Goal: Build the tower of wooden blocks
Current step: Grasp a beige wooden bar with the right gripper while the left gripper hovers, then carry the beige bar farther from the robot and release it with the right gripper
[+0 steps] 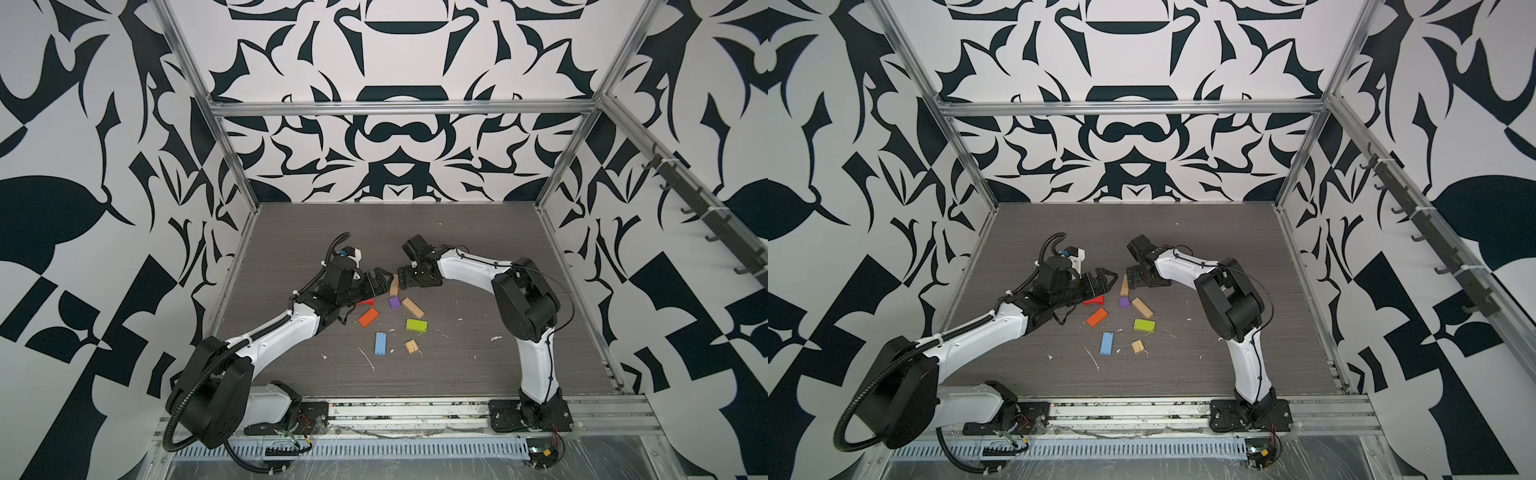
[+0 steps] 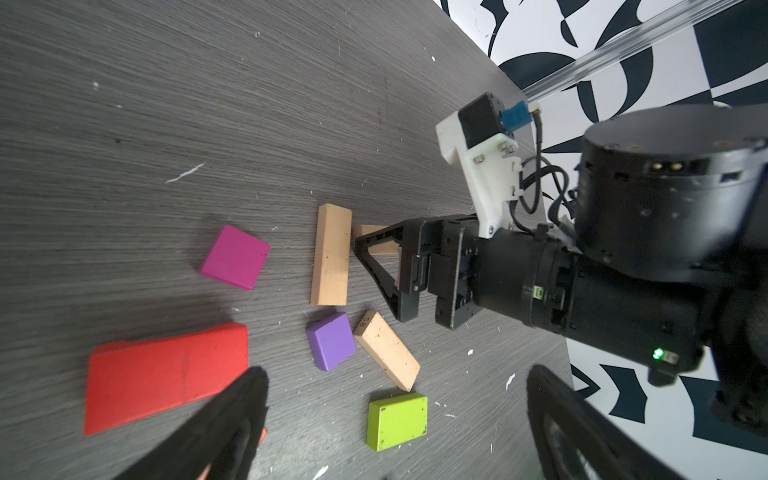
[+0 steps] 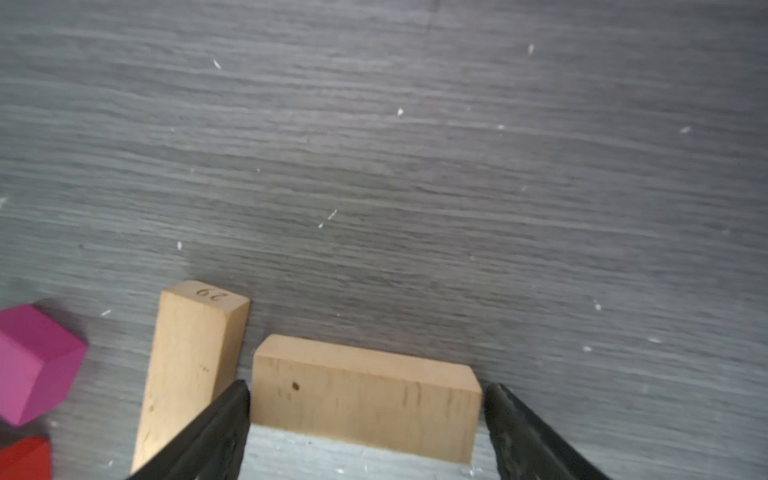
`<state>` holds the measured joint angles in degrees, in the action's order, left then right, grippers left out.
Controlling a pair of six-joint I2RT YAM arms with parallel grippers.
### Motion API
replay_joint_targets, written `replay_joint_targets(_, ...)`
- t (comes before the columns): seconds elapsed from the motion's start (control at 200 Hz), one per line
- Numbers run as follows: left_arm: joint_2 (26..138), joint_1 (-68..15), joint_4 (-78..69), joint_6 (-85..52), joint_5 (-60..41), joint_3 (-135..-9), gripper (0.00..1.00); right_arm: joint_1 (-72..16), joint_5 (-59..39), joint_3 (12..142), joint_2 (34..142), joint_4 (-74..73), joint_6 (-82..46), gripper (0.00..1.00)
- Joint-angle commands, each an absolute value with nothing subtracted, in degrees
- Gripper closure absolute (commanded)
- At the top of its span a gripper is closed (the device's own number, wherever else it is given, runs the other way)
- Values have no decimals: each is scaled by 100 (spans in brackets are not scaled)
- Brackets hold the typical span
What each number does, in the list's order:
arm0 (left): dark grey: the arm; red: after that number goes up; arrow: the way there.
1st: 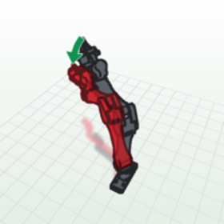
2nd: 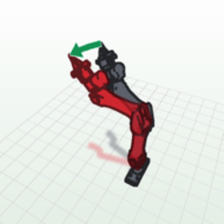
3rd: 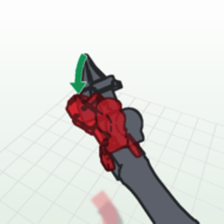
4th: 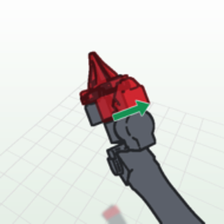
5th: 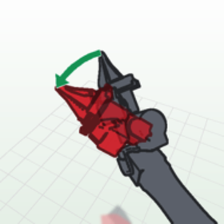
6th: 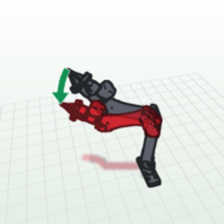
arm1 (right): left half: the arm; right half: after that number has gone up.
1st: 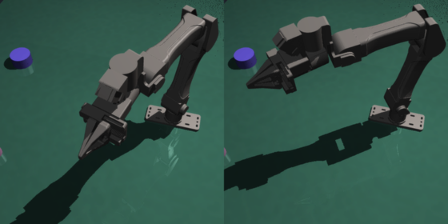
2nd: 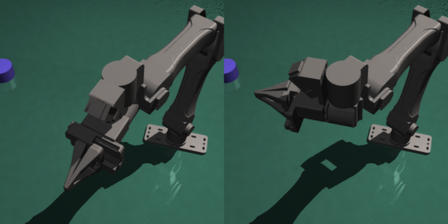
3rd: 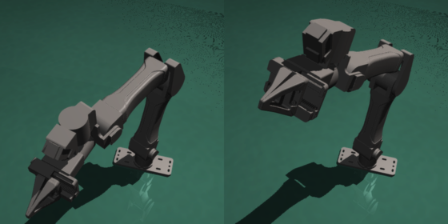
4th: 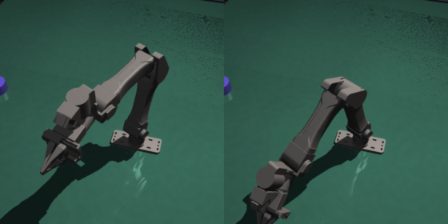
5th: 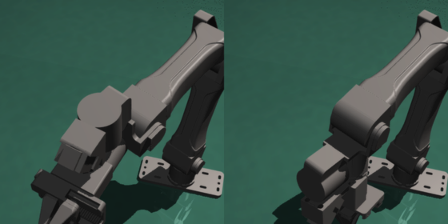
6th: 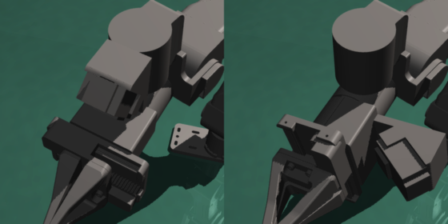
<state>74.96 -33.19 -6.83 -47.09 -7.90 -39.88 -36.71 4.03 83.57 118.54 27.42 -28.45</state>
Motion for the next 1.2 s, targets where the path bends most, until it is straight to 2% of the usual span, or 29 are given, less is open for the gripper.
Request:
replay_joint_targets(0.0,7377,-3340,-563,-4702,-756,-4025,0,-3740,610,8599,11777,2953,-2888,8)
replay_joint_targets(0.315,7348,-3340,-563,-4710,-752,-3975,0,-3821,904,8673,11918,3118,-2883,10)
replay_joint_targets(0.52,7348,-3340,-554,-4719,-730,-3942,0,-3815,951,8469,11724,2951,-2918,19)
replay_joint_targets(0.695,7348,-3340,-554,-4725,-721,-3931,0,-3819,1050,8332,11537,2887,-2891,21)
replay_joint_targets(1.195,7501,-3340,-729,-4762,-795,-3928,0,-3566,1275,7643,10936,2775,-2735,22)
